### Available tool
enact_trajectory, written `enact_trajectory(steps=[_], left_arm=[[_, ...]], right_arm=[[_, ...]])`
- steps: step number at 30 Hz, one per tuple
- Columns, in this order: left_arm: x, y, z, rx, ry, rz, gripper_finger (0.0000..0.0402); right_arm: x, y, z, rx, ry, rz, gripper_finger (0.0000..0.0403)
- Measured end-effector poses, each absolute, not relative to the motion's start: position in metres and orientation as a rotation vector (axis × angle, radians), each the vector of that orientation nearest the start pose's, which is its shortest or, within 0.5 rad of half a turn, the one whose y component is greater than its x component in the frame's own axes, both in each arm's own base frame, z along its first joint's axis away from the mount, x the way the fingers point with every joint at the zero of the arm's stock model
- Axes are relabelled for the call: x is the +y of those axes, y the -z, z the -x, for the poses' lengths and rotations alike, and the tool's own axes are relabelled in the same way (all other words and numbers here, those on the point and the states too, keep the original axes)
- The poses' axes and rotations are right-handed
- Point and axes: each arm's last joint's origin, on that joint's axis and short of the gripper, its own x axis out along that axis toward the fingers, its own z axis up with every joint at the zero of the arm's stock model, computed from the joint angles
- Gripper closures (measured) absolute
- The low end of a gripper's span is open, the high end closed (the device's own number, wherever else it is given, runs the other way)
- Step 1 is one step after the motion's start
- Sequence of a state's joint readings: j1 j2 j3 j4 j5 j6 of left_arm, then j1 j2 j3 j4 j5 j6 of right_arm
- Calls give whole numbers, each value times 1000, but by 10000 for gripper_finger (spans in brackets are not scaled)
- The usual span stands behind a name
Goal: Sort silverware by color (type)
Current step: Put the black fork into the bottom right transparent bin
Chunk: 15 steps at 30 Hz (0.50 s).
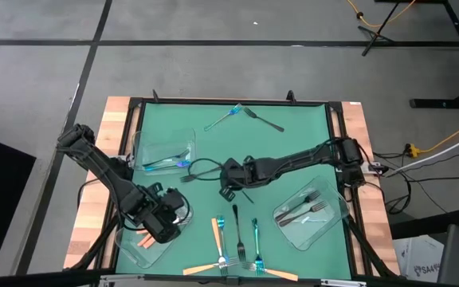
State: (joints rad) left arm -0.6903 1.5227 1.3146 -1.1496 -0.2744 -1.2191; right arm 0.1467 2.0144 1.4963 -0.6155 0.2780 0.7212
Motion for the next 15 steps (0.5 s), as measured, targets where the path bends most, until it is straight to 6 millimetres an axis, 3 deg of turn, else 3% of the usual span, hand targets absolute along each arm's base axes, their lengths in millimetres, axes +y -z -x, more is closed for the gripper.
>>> enact_trajectory(steps=[15], left_arm=[[-167,-294,-229,868,-529,320,343]], right_arm=[[39,-276,-420,532,314,-261,403]])
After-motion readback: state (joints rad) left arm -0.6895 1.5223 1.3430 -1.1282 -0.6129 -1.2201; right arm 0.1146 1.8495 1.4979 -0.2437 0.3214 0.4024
